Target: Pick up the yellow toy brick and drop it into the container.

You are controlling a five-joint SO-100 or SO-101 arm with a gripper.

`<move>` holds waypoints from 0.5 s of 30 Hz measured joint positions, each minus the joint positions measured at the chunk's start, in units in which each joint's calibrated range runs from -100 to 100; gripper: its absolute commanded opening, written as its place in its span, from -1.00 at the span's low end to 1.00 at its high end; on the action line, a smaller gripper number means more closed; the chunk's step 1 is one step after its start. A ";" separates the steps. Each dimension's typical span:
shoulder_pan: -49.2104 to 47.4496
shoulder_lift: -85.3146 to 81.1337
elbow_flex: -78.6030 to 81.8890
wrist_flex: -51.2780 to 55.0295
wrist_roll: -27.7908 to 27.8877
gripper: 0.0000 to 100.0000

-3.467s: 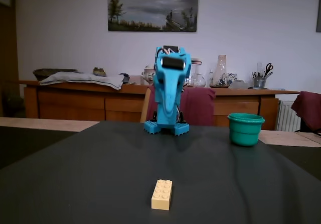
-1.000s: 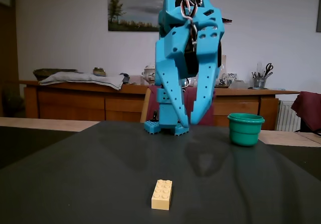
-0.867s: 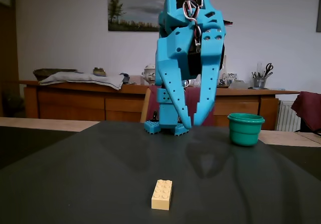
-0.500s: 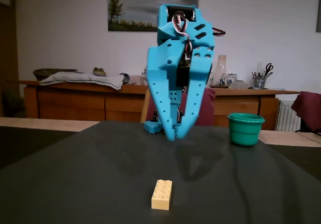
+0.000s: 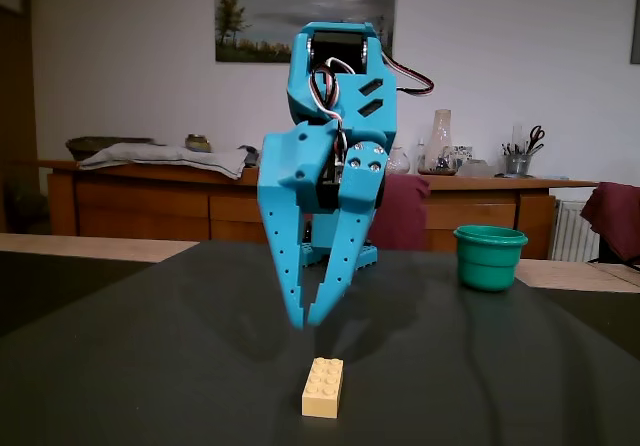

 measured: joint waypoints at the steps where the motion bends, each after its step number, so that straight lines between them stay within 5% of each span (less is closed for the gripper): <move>1: 0.07 0.00 0.00 0.00 0.00 -0.79; 5: 0.07 0.59 0.00 0.00 0.00 -0.56; 15: 0.07 1.53 0.82 -3.26 0.32 -0.55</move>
